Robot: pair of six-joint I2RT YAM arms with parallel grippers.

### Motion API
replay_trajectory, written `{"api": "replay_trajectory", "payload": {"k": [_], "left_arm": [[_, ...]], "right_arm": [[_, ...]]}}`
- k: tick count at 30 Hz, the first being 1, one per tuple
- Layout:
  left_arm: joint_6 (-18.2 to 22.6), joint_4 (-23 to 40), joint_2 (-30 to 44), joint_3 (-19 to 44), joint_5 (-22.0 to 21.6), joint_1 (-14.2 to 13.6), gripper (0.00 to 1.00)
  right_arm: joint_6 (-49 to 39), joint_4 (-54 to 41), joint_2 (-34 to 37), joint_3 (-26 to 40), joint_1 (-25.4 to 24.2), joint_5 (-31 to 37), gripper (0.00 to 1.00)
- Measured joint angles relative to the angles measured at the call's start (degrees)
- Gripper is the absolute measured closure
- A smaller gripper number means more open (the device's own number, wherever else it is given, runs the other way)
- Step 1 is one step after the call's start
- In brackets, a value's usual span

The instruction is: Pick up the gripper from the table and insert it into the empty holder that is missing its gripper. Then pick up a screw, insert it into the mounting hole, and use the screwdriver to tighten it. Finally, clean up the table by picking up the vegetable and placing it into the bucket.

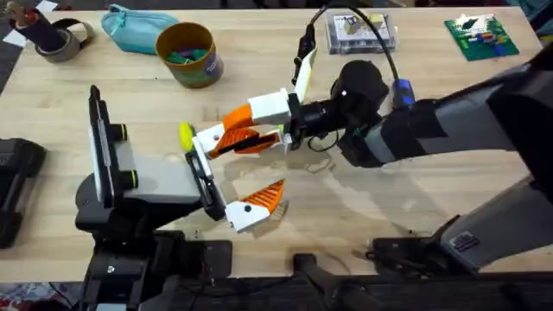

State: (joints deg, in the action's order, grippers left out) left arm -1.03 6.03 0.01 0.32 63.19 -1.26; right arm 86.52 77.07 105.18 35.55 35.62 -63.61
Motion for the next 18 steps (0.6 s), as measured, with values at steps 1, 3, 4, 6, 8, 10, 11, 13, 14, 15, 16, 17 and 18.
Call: {"api": "replay_trajectory", "payload": {"k": [1, 3, 4, 6, 8, 10, 11, 13, 14, 15, 16, 17, 18], "left_arm": [[0.0, 0.0, 0.0, 0.0, 0.0, 0.0, 0.014], [0.0, 0.0, 0.0, 0.0, 0.0, 0.0, 0.014], [0.0, 0.0, 0.0, 0.0, 0.0, 0.0, 0.014], [0.0, 0.0, 0.0, 0.0, 0.0, 0.0, 0.014], [0.0, 0.0, 0.0, 0.0, 0.0, 0.0, 0.014], [0.0, 0.0, 0.0, 0.0, 0.0, 0.0, 0.014], [0.0, 0.0, 0.0, 0.0, 0.0, 0.0, 0.014], [0.0, 0.0, 0.0, 0.0, 0.0, 0.0, 0.014], [0.0, 0.0, 0.0, 0.0, 0.0, 0.0, 0.014], [0.0, 0.0, 0.0, 0.0, 0.0, 0.0, 0.014], [0.0, 0.0, 0.0, 0.0, 0.0, 0.0, 0.014], [0.0, 0.0, 0.0, 0.0, 0.0, 0.0, 0.014], [0.0, 0.0, 0.0, 0.0, 0.0, 0.0, 0.014]], "right_arm": [[0.0, 0.0, 0.0, 0.0, 0.0, 0.0, 0.009], [0.0, 0.0, 0.0, 0.0, 0.0, 0.1, 0.007], [0.0, 0.0, 0.0, 0.0, 0.0, 0.2, 0.007], [0.0, 0.0, 0.0, 0.0, 0.0, 0.2, 0.007], [0.0, 0.0, 0.0, 0.0, 0.0, 0.3, 0.007], [0.0, 0.0, 0.0, 0.0, 0.0, 0.4, 0.007], [0.0, 0.0, 0.0, 0.0, 0.0, 0.4, 0.007], [0.0, 0.0, 0.0, 0.0, 0.0, 0.4, 0.007], [0.0, 0.0, 0.0, 0.0, -0.1, 0.4, 0.007], [0.0, 0.0, 0.0, 0.0, -0.2, 0.4, 0.007], [0.0, 0.0, 0.0, 0.0, -0.3, 0.4, 0.007], [0.0, 0.0, 0.0, 0.0, -0.6, 0.4, 0.007], [0.0, 0.0, 0.0, 0.0, -1.0, 0.4, 0.007]]}}
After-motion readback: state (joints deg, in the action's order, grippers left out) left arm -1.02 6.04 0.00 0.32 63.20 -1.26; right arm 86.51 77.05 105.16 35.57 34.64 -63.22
